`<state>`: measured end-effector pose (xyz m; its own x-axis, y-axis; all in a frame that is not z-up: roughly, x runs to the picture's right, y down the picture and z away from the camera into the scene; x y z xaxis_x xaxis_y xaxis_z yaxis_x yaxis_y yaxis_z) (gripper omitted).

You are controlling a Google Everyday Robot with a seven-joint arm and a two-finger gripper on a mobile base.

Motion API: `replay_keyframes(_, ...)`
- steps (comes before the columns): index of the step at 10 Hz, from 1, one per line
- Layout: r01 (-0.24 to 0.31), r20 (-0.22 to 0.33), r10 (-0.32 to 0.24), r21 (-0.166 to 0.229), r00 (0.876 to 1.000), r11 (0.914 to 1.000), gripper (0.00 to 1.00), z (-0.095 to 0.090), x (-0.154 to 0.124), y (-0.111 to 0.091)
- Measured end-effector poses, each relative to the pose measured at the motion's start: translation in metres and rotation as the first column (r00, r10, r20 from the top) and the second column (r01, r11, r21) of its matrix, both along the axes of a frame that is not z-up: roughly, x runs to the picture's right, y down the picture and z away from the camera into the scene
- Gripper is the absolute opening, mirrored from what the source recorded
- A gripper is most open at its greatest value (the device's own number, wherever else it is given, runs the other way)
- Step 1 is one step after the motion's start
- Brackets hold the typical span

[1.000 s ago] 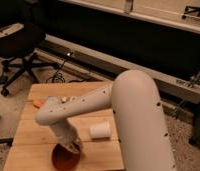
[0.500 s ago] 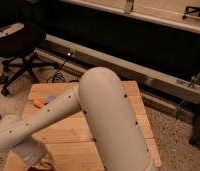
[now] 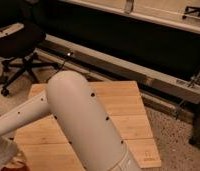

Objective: Drag the ceramic bowl in a circle

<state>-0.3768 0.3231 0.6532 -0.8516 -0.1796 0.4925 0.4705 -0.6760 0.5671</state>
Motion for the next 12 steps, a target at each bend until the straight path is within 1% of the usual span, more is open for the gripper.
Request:
replay_keyframes(1,-0.003,0.008,0.003,0.001,1.000,1.0000,0.00,0.002,-0.015,-0.004)
replay_keyframes(3,0.000,0.009,0.001,-0.008,1.000,1.0000,0.00,0.016,-0.044,-0.009)
replay_keyframes(5,-0.019,-0.011,0.019,-0.027,1.000,0.9994,0.00,0.039,-0.065,-0.016)
replay_keyframes(6,-0.040,-0.025,0.039,-0.043,0.999,0.9983,0.00,0.053,-0.072,-0.023)
replay_keyframes(7,-0.074,-0.040,0.072,-0.056,0.997,0.9957,0.00,0.070,-0.076,-0.037)
replay_keyframes(9,-0.128,-0.070,0.123,-0.068,0.990,0.9895,0.00,0.095,-0.073,-0.060)
replay_keyframes(10,-0.156,-0.090,0.150,-0.069,0.985,0.9853,0.00,0.109,-0.063,-0.078)
replay_keyframes(11,-0.172,-0.109,0.165,-0.061,0.980,0.9832,0.00,0.121,-0.051,-0.092)
replay_keyframes(12,-0.179,-0.125,0.172,-0.051,0.977,0.9825,0.00,0.130,-0.041,-0.102)
